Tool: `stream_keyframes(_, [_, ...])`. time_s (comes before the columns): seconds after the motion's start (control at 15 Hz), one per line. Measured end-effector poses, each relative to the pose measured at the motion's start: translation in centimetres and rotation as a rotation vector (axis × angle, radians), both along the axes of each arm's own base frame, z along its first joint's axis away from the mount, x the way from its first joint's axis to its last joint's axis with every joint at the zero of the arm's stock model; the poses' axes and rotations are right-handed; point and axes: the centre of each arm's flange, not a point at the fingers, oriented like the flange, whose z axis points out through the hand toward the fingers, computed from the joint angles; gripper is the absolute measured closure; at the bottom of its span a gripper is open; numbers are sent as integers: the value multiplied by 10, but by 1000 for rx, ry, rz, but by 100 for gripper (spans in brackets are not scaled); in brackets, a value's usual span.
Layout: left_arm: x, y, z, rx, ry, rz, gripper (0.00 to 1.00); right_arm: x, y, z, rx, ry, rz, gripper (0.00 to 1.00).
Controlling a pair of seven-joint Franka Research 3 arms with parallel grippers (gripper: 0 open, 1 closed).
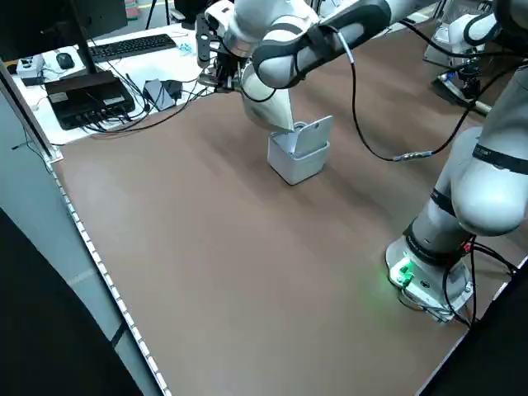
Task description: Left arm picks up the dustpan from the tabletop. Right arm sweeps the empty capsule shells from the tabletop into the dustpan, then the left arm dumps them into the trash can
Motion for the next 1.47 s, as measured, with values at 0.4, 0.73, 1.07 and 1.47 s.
stream_keyframes(0.4, [-13, -4, 12, 92, -68, -28, 67, 12, 6, 15, 5, 35, 5, 73])
stream_keyframes(0.73, [-29, -17, 13, 132, -83, -42, 67, 11, 7, 18, -6, 92, 5, 73])
stream_keyframes(1.07, [-52, -49, 18, 200, -133, -68, 67, 9, 9, -9, -25, 203, 25, 73])
stream_keyframes(1.47, [-69, -71, 11, 270, -195, -79, 67, 18, 14, -7, -23, 235, 33, 73])
